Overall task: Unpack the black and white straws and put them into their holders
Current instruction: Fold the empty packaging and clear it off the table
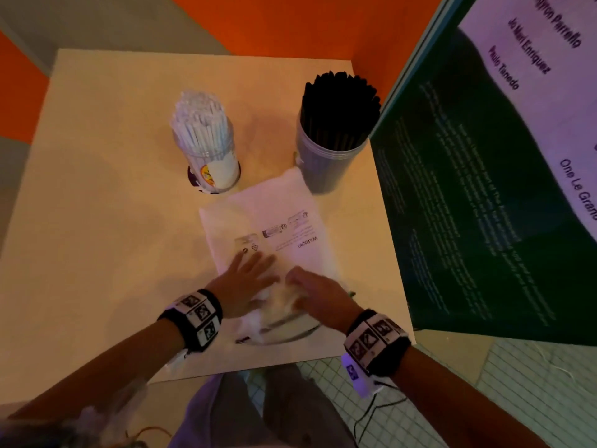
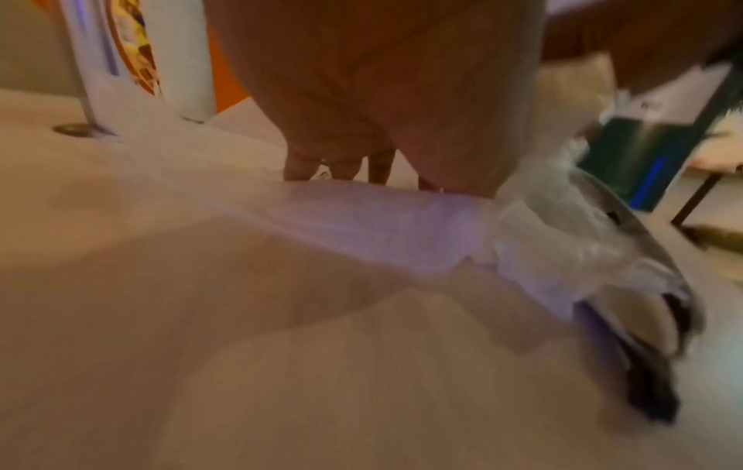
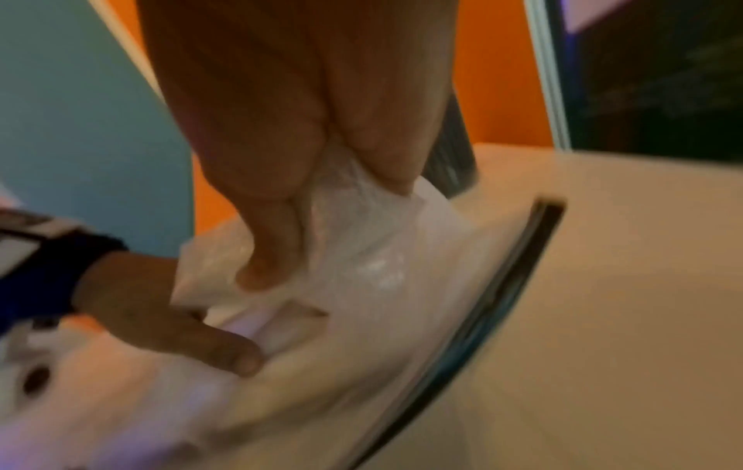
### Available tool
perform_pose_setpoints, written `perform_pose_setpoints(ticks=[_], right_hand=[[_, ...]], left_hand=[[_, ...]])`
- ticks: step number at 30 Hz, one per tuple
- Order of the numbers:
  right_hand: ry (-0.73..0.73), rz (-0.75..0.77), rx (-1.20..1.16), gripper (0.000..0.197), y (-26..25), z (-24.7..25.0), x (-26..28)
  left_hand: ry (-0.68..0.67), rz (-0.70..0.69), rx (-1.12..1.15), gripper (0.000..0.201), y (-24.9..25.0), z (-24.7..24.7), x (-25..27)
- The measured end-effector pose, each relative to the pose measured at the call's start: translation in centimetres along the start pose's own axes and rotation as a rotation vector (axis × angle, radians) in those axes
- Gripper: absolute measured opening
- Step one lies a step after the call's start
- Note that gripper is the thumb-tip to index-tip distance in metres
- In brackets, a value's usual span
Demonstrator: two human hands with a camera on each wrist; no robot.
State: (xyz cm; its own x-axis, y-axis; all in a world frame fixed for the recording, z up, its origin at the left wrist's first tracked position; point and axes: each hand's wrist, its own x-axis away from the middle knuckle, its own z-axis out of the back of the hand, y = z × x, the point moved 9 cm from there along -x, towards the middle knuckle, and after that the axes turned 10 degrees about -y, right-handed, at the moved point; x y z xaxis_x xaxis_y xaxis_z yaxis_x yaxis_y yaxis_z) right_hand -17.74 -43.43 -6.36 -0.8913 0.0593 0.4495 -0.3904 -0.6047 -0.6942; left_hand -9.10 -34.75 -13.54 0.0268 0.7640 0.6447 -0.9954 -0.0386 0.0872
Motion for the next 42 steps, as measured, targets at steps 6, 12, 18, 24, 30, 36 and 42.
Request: perform_pose_setpoints(ticks=[6, 12, 18, 24, 30, 36, 42], right_hand=[[-0.183, 0.098, 0.565, 0.086, -0.5, -6.1, 1.1], [-0.001, 0.101, 0.508, 0.036, -1.1, -5.4, 0.0], [0.028, -0.088, 0.145, 0.032, 1.5, -3.8, -3.1], [-0.071, -0.135, -0.312, 0.041, 3.1, -4.4, -3.1], [0.117, -0.129, 0.300, 0.080, 1.0, -3.8, -1.4], [0.160, -0.093, 0.334, 0.017, 0.8, -3.2, -1.2], [-0.007, -0.218, -0.054, 0.019, 3.1, -2.1, -3.0]], left_hand=[[-0.066, 0.020, -0.087, 0.066, -1.9, 0.6, -0.2], [0.308, -0.055, 0.007, 0.055, 2.2, 6.1, 2.5], [0.444, -0.128, 0.123, 0.093, 4.8, 5.2, 4.7], [0.268, -0.175, -0.034, 0.087, 5.1, 3.1, 3.5], [0.161, -0.060, 0.055, 0.051, 2.9, 2.7, 2.8], [0.133, -0.002, 0.087, 0.037, 2.3, 3.6, 2.2], [0.327, -0.077, -0.125, 0.057, 4.3, 4.7, 3.1]])
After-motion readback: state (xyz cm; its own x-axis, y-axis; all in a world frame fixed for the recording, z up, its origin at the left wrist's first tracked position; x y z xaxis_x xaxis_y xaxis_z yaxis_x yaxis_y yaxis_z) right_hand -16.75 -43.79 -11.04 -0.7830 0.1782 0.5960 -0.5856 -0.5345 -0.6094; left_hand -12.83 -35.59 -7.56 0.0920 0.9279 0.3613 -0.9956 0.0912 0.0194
